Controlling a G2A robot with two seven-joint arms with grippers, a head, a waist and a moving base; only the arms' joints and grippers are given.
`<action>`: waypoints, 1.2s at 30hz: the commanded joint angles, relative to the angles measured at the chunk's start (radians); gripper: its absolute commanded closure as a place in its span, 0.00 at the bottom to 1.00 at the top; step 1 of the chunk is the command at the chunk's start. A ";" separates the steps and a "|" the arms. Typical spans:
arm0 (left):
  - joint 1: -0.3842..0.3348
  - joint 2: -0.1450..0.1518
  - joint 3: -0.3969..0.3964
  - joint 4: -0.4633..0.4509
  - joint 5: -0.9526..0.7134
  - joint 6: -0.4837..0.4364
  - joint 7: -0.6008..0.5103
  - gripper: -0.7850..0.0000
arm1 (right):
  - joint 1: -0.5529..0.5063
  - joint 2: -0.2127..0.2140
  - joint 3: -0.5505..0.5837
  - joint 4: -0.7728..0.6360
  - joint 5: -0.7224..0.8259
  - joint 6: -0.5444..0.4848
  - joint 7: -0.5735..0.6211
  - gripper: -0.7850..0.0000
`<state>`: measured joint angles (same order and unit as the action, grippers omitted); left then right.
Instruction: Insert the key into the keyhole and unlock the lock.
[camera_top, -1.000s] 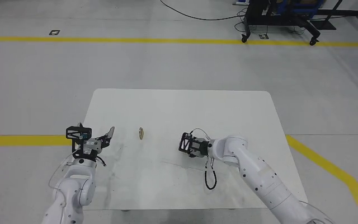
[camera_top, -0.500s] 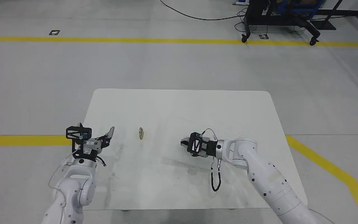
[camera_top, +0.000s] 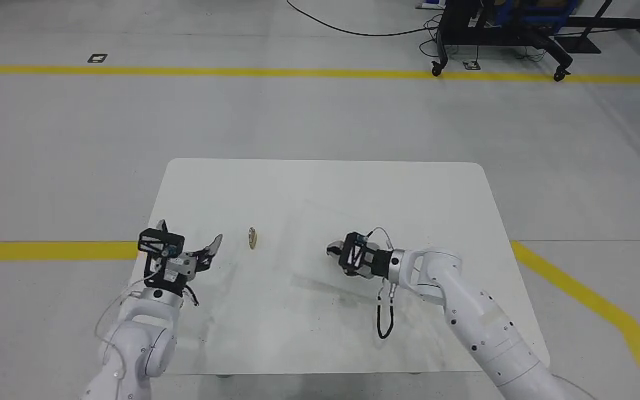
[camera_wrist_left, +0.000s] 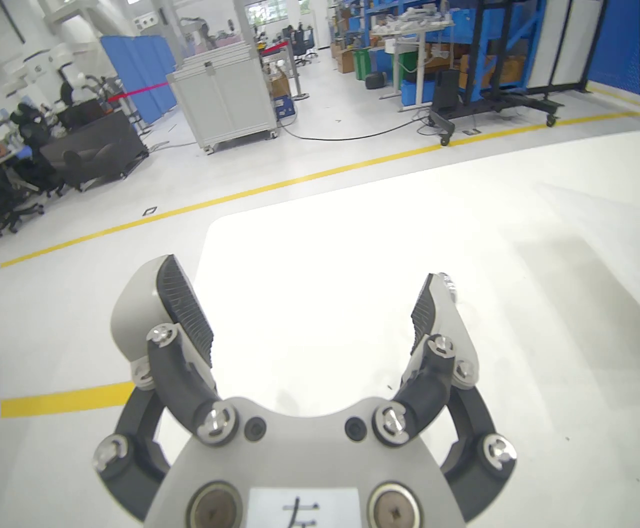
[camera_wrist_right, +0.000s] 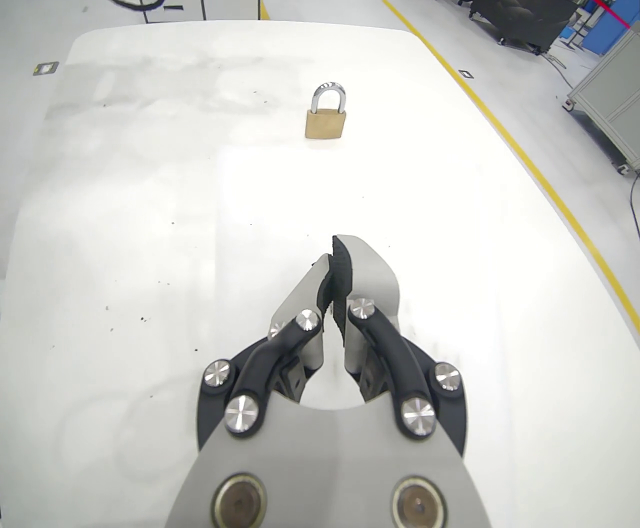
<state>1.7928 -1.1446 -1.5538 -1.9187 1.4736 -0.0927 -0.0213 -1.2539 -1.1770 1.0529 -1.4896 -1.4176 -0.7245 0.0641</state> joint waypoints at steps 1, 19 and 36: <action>0.021 0.002 0.028 -0.050 0.090 -0.015 -0.005 0.00 | 0.006 -0.001 -0.003 0.016 0.003 -0.005 -0.030 1.00; -0.055 -0.012 0.295 -0.074 0.553 -0.010 -0.112 0.00 | 0.090 -0.011 -0.050 0.164 0.005 -0.070 -0.200 1.00; -0.249 -0.052 0.441 0.092 0.564 0.000 -0.260 0.00 | 0.143 -0.012 -0.062 0.219 0.026 -0.112 -0.211 1.00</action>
<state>1.5491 -1.1944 -1.1166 -1.8319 2.0402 -0.0982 -0.2743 -1.1105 -1.1899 0.9890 -1.2704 -1.3928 -0.8344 -0.1440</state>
